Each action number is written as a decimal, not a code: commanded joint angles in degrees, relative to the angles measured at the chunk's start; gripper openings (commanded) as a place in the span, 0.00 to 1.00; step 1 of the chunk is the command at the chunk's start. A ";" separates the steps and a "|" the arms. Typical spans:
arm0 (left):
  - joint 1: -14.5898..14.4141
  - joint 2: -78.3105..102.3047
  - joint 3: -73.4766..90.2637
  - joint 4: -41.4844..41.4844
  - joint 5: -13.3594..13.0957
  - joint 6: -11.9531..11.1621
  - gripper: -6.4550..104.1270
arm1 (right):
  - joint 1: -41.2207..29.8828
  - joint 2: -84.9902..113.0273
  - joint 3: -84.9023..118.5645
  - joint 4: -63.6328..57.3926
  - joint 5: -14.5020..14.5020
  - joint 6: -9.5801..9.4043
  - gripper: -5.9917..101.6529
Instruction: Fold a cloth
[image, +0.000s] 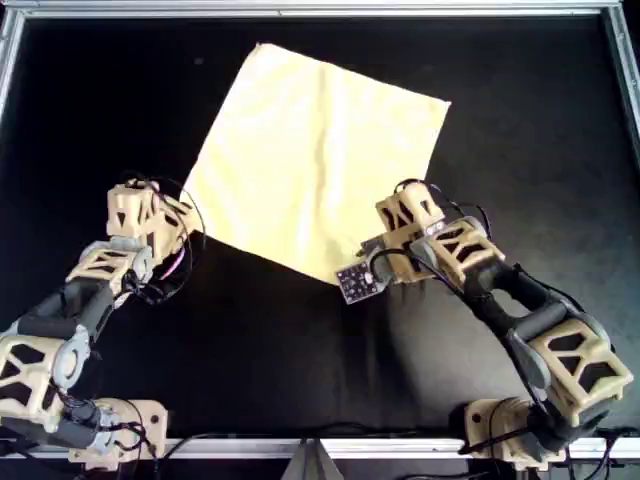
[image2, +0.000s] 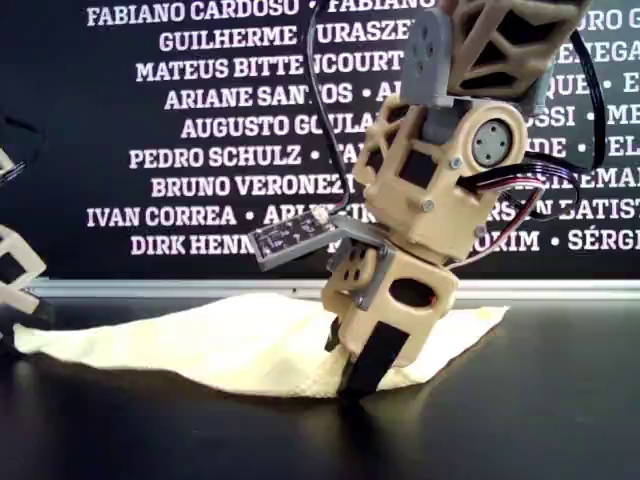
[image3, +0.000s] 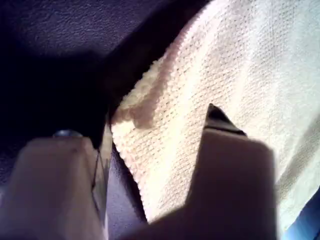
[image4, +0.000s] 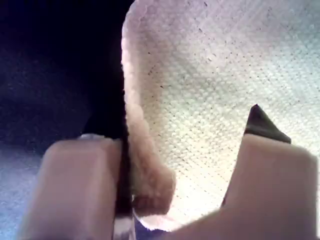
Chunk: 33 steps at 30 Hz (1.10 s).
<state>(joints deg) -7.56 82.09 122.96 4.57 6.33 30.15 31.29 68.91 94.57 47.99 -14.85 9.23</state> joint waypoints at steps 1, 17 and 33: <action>-1.76 0.09 -0.88 0.00 -0.44 -0.18 0.65 | -0.35 0.00 -2.29 -2.81 0.53 0.18 0.88; -3.43 -3.69 -5.62 0.18 -0.53 0.09 0.64 | -0.70 0.00 -2.29 -2.81 1.23 1.76 0.87; -4.48 -3.78 -5.71 0.35 -0.53 0.79 0.57 | -1.23 0.00 -2.29 -2.81 1.49 1.76 0.80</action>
<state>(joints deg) -9.76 78.31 117.69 4.57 5.54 30.67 31.29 68.91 94.57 47.99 -14.33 10.72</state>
